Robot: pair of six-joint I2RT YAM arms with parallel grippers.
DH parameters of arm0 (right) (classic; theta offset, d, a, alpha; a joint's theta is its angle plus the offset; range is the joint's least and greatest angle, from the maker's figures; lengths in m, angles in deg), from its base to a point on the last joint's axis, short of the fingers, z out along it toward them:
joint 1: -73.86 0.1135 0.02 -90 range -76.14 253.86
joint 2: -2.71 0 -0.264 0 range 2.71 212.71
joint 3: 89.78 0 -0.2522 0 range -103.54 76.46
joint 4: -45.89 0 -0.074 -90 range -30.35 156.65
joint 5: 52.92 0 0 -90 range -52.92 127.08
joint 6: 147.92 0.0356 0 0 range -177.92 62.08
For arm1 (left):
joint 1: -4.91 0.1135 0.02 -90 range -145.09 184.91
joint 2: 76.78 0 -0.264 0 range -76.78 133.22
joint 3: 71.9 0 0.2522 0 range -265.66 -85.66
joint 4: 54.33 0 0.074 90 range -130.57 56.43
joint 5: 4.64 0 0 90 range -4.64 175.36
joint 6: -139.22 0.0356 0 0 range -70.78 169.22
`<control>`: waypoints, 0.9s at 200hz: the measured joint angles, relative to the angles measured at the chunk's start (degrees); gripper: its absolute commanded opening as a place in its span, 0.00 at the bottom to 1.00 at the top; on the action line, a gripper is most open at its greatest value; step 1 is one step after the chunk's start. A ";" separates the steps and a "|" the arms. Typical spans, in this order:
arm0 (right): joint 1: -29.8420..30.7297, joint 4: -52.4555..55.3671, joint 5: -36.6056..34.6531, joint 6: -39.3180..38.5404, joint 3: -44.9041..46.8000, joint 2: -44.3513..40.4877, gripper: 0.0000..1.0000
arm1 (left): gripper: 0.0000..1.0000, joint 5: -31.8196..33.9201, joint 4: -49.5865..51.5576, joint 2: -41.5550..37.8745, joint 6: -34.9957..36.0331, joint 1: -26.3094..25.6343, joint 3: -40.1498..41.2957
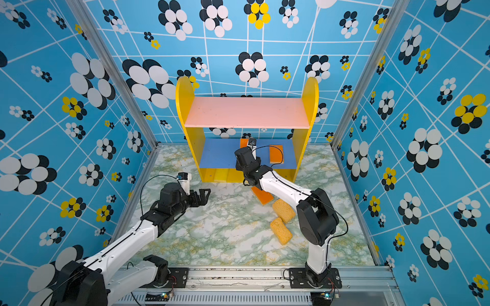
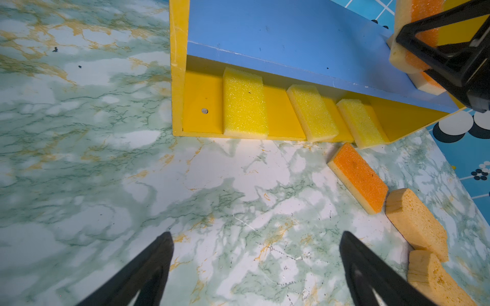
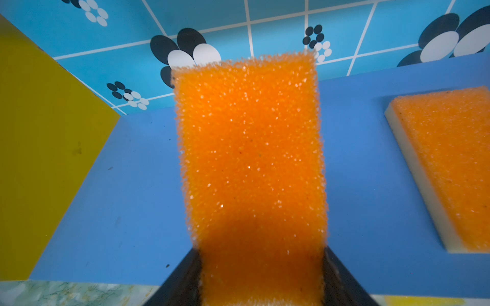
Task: Arrange cleaning sponges on a shelf
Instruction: Place the cleaning sponge at the shelf.
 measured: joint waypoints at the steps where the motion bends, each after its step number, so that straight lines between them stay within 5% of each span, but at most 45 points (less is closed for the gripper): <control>1: 0.00 0.02 0.00 0.00 -0.04 0.04 0.62 | 0.99 0.00 0.00 0.00 -0.02 0.00 0.00; 180: -0.37 2.05 -0.15 0.37 -1.62 2.60 0.64 | 0.99 -0.17 0.00 0.00 0.04 0.00 0.00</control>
